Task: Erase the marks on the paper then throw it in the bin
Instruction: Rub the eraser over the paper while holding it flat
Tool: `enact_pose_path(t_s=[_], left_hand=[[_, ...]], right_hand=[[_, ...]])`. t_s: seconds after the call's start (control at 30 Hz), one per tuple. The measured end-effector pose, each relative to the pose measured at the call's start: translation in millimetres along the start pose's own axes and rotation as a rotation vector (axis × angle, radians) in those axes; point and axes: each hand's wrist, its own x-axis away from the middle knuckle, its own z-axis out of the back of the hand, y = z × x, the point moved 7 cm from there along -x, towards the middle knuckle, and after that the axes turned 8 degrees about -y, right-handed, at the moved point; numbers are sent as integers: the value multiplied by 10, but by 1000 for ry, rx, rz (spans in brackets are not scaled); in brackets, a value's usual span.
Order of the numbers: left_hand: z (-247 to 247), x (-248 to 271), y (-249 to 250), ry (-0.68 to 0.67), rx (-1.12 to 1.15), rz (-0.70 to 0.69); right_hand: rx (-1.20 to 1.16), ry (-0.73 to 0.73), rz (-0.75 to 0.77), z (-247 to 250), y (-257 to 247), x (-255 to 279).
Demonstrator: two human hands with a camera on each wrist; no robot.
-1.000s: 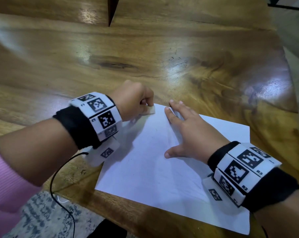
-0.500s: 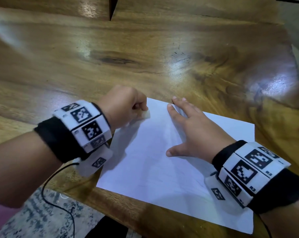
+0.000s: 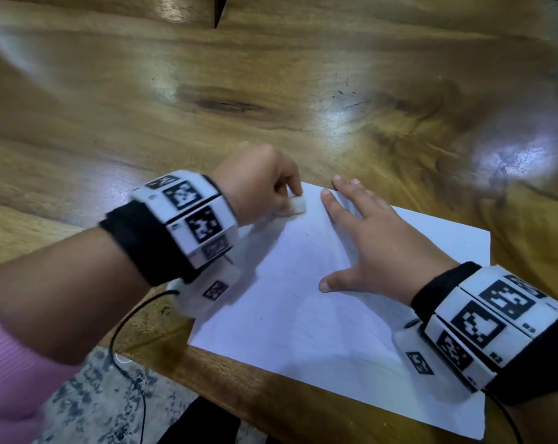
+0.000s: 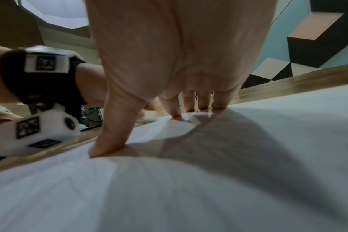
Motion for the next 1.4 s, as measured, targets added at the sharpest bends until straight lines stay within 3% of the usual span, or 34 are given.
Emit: enact_pose_path(t_s=[0.1, 0.17, 0.27, 0.4, 0.47, 0.63, 0.83, 0.9, 1.0, 1.07, 1.27, 1.33, 1.4], left_hand=[[-101, 34, 91, 13, -48, -52], [-286, 262, 139, -75, -118, -150], [-447, 388, 122, -212, -124, -157], [-122, 11, 221, -6, -92, -141], [-154, -16, 224, 10, -81, -129], [-606, 531, 221, -249, -139, -221], [-199, 84, 189, -10, -131, -150], [-242, 136, 160, -33, -122, -166], [-531, 517, 147, -209, -133, -248], [-635, 614, 110, -284, -115, -231], [-186, 110, 104, 4, -142, -172], [-253, 247, 63, -17, -145, -196], [-436, 525, 41, -126, -140, -236]], right_hand=[[5, -5, -5, -3, -2, -1], [1, -8, -5, -3, 0, -2], [5, -12, -4, -6, -4, -1], [-6, -8, -5, -3, 2, 4], [-11, -4, -3, -3, 3, 0], [0, -9, -4, -14, 5, -9], [5, 0, -5, -6, 0, -3], [0, -1, -7, -9, 4, -5], [10, -4, -9, -9, 9, -10], [13, -7, -11, -11, 5, -5], [23, -6, -17, 4, -11, 2], [17, -10, -19, 8, -11, 7], [10, -13, -18, 8, -10, 10]])
